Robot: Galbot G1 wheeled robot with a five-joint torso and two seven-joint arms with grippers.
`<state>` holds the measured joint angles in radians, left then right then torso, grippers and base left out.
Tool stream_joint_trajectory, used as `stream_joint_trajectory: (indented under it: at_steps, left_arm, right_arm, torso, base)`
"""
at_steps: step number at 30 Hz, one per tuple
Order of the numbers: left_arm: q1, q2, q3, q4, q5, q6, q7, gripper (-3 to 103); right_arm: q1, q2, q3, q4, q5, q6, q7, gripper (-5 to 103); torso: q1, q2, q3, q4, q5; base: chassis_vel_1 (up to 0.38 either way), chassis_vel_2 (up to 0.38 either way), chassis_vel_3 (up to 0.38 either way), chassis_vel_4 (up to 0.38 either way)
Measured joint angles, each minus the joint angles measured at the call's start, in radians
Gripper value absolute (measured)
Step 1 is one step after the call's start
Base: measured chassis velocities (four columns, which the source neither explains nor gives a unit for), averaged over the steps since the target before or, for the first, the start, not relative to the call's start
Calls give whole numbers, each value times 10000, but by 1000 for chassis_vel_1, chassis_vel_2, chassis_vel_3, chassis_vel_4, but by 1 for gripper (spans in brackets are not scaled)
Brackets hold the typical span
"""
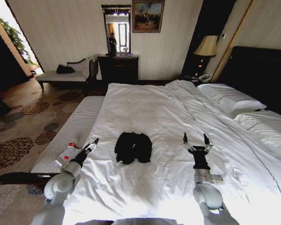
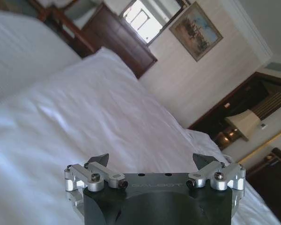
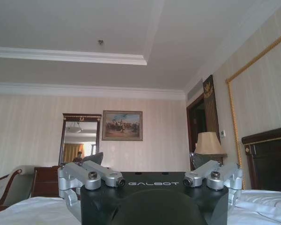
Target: Fold the clothes on the bed.
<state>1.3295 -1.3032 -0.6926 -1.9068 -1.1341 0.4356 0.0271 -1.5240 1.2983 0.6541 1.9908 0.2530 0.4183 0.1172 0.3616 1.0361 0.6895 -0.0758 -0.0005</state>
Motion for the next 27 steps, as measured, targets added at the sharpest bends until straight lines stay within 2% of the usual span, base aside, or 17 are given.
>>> stream_joint_trajectory:
  at_steps: [4,7,8,10,13,21,27]
  left_arm:
    - [-486,-196,411,653,-629,392,-185,100]
    - [-988,-438,655,1256,-1389,1286,-1098,100]
    - [-988,-438,655,1256,-1389,1286,-1098,100]
    - [-1247,-546,715,1700,-1588,1649,-1694,100]
    - [-1351,-602,823,1934,-1600,1853,-1924,100]
    - [-1337,-849,1205,1985,-1529,1969,-2016,100]
    - [-1314,-1000,1535,1938,-893,1684,-1470,102]
  right_arm:
    - [67,-6,58,-144,42,14,7,100]
    - [99,12,91,-314,53,57,16,100]
    - [99,12,91,-314,53,57,16,100]
    - [115,36,101,-464,37,113,19,100]
    - [175,54,97,-621,6,134,20,100]
    - [296,87,40,-807,-84,130,38,100]
    - [288,72,57,-889,-137,115,54,100]
  torso:
    - [1,0,0,3,1]
    - [1,0,-1,1,1]
    - [1,0,-1,1,1]
    - [0,0,-1,3,0]
    - [1,0,-1,5,1]
    - [1,0,-1,4,0]
    - [0,0,-1,1,-1]
  base:
    - [0,0,0,0]
    - [0,0,0,0]
    - [0,0,0,0]
    - [0,0,0,0]
    - [0,0,0,0]
    - [0,0,0,0]
    - [0,0,0,0]
